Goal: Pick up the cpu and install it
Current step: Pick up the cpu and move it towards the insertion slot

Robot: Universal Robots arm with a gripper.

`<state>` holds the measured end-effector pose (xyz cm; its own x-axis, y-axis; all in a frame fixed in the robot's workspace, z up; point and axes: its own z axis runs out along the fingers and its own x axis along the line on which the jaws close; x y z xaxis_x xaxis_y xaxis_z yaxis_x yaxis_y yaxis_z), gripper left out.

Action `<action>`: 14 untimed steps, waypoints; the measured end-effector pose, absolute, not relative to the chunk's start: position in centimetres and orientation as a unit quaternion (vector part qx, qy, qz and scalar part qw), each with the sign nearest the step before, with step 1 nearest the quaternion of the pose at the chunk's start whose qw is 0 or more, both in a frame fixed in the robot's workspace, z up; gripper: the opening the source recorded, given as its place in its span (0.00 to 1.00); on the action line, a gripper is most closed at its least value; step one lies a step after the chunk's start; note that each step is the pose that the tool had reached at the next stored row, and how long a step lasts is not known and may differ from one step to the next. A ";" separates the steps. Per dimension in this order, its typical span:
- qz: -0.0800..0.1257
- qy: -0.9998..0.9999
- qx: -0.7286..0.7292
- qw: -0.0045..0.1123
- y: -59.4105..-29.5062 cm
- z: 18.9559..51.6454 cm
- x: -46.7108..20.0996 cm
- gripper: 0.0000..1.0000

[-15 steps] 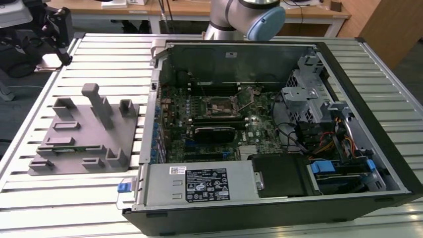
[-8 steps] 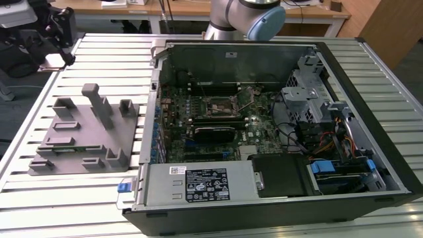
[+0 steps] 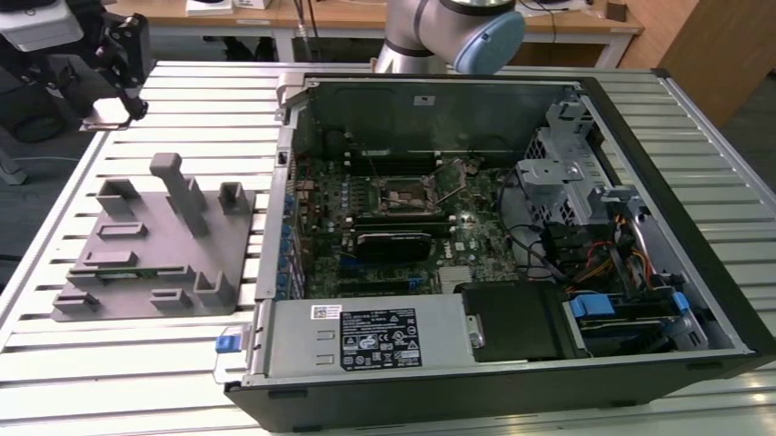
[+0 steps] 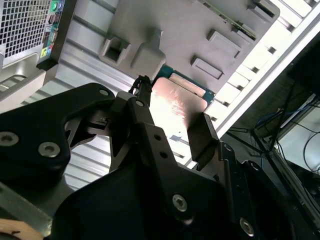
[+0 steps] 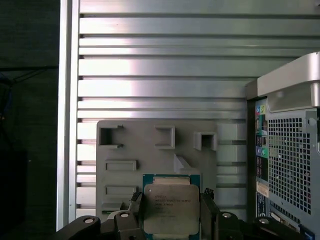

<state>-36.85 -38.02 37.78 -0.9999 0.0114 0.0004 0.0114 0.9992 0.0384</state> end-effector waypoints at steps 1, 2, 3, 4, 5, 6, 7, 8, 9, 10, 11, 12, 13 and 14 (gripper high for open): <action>-0.019 -1.000 -0.006 0.000 -38.0 37.8 -36.6 0.54; -0.019 -1.000 -0.006 0.000 -38.0 37.8 -36.5 0.54; -0.019 -1.000 -0.006 0.000 -38.0 37.8 -36.4 0.54; -0.019 -1.000 -0.006 0.000 -38.0 37.8 -36.3 0.54; -0.019 -1.000 -0.006 0.000 -38.0 37.8 -36.2 0.54; -0.019 -1.000 -0.006 0.000 -38.0 37.8 -36.1 0.54; -0.019 -1.000 -0.006 0.000 -38.0 37.8 -35.9 0.54; -0.019 -1.000 -0.006 0.000 -38.0 37.8 -35.8 0.54; -0.019 -1.000 -0.006 0.000 -38.0 37.8 -35.7 0.54; -0.019 -1.000 -0.006 0.000 -38.0 37.8 -35.6 0.54; -0.019 -1.000 -0.006 0.000 -38.0 37.8 -35.5 0.54; -0.019 -1.000 -0.006 0.000 -38.0 37.8 -35.4 0.54; -0.019 -1.000 -0.006 0.000 -38.0 37.8 -35.3 0.54; -0.019 -1.000 -0.006 0.000 -38.0 37.8 -35.2 0.54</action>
<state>-35.20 -38.00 37.77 -0.9999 0.0115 0.0004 0.0115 0.9992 0.0384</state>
